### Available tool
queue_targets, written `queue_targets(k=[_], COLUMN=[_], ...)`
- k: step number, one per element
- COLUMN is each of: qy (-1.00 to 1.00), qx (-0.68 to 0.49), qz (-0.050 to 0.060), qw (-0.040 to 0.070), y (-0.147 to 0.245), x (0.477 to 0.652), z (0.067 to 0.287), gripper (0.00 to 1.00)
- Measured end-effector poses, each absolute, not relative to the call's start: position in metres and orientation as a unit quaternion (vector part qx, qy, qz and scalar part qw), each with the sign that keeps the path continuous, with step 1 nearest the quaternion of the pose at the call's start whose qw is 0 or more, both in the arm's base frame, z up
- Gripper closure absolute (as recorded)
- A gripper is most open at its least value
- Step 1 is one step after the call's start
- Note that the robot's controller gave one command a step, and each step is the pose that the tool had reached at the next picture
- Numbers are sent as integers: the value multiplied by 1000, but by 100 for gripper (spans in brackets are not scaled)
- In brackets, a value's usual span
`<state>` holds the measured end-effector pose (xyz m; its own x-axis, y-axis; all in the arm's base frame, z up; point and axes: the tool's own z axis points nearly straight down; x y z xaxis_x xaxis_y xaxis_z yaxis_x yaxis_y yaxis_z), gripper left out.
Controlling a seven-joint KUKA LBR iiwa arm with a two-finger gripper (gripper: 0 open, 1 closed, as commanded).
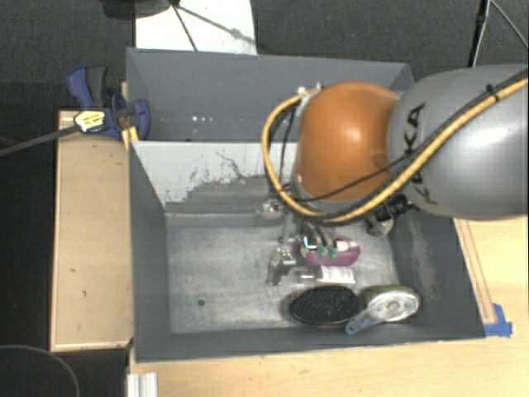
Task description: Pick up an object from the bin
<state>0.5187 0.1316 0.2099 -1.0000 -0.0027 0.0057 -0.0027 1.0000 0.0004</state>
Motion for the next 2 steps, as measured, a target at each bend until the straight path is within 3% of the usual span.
queue_targets(k=[1,2], qy=[-1000,-994], qx=[18,107], qz=[2,-1], qw=[4,-11], y=[57,-2], x=[495,483], z=[143,74], gripper=[0,0])
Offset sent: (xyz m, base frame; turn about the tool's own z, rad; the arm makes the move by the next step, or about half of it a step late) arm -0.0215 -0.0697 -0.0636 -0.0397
